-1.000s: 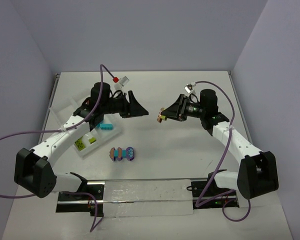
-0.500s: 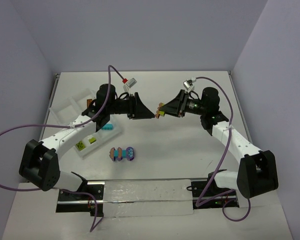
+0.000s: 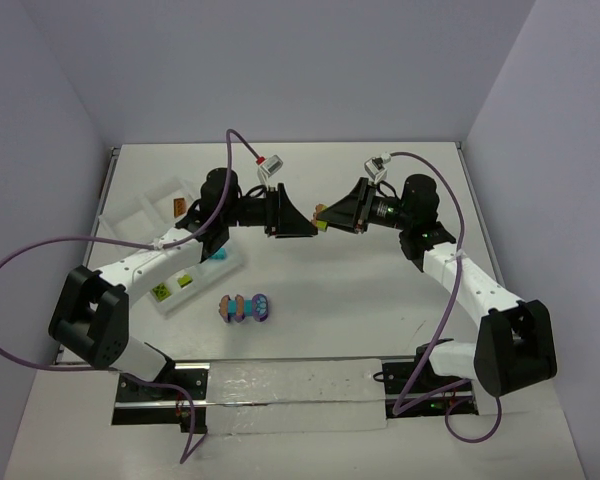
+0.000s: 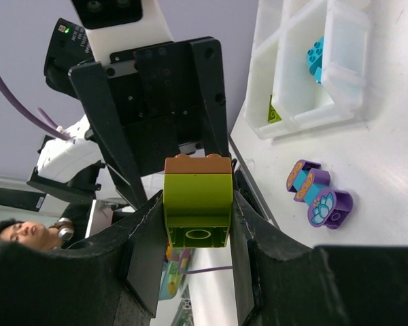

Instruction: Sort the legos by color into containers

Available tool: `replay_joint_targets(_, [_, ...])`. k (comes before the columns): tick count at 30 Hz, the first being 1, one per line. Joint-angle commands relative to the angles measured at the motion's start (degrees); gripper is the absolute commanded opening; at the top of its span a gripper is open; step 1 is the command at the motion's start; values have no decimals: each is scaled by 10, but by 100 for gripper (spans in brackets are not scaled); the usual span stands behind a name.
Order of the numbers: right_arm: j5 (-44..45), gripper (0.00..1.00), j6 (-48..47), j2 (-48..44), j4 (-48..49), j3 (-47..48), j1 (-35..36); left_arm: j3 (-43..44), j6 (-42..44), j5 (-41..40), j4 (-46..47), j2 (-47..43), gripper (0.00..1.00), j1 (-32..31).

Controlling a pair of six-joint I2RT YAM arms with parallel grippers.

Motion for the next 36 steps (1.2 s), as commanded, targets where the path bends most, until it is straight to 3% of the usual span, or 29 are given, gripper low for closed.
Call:
replay_joint_targets(1, [-12, 0, 5, 5, 38, 16, 6, 0, -16, 16, 60, 8, 60, -6])
replay_joint_targets(7, [-11, 0, 5, 5, 39, 11, 6, -5, -30, 16, 83, 9, 48, -7])
replay_joint_targets(10, [-9, 0, 4, 5, 38, 8, 6, -9, -43, 14, 97, 8, 31, -7])
replay_joint_targets(12, [-7, 1, 5, 6, 37, 7, 7, -13, -48, 10, 104, 8, 12, -7])
replay_joint_targets(14, [-7, 19, 5, 9, 30, 7, 6, -16, -53, 3, 104, 7, 0, -6])
replay_joint_targets(17, [-8, 40, -1, 9, 20, 10, 6, -26, -58, -13, 100, 5, 0, -4])
replay_joint_targets(22, [0, 54, -41, -5, -38, 23, 0, -38, -62, -29, 100, -3, 0, 1])
replay_joint_targets(30, [3, 52, -57, -16, -62, 31, -6, -30, -46, -33, 73, -4, 0, 6])
replay_joint_targets(33, [1, 39, -57, -15, -58, 33, -6, -30, -43, -33, 71, -9, 0, 7])
replay_joint_targets(36, [2, 14, -56, -15, -56, 34, -6, -32, -43, -36, 68, -11, 0, 7])
